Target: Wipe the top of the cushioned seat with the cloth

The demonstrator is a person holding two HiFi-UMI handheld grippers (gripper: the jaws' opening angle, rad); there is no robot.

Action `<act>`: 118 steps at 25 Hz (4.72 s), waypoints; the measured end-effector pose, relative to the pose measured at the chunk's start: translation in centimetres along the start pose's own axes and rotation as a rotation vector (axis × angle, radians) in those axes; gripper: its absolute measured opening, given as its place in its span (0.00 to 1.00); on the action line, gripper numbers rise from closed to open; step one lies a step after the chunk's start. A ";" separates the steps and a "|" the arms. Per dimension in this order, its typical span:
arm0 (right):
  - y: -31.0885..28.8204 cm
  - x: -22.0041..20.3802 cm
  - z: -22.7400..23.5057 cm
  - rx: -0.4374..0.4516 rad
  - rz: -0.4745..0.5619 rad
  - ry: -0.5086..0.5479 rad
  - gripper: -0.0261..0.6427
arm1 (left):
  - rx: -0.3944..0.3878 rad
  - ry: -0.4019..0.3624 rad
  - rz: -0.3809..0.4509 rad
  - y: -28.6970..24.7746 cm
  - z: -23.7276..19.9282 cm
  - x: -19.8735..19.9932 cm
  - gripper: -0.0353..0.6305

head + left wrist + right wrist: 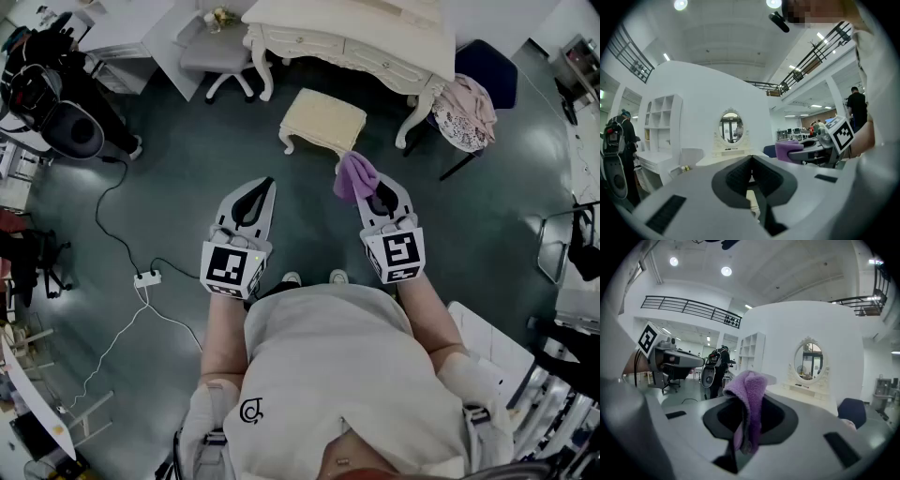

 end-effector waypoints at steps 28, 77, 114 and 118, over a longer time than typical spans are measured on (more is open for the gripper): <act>-4.4 1.8 -6.9 -0.055 -0.036 -0.095 0.16 | -0.151 0.033 0.030 1.5 -7.6 -2.8 0.07; -51.3 -4.9 18.9 -0.127 -0.339 -0.370 0.16 | -0.516 0.068 -0.058 -50.8 -28.9 -3.1 0.07; -79.1 -29.5 17.2 -0.084 -0.683 -0.425 0.17 | -0.516 0.130 -0.260 -63.6 -34.6 -26.6 0.07; -78.4 -29.9 17.7 -0.097 -0.698 -0.455 0.17 | -0.513 0.125 -0.265 -64.4 -33.7 -26.3 0.07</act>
Point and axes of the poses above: the fingertips, and each gripper's own axes: y backward along the fingers, z to its right, x out of its top, the point moved 5 cm from there along y, backward along the fingers, and after that the axes turned 15 degrees about -z, right-handed, at the moved point
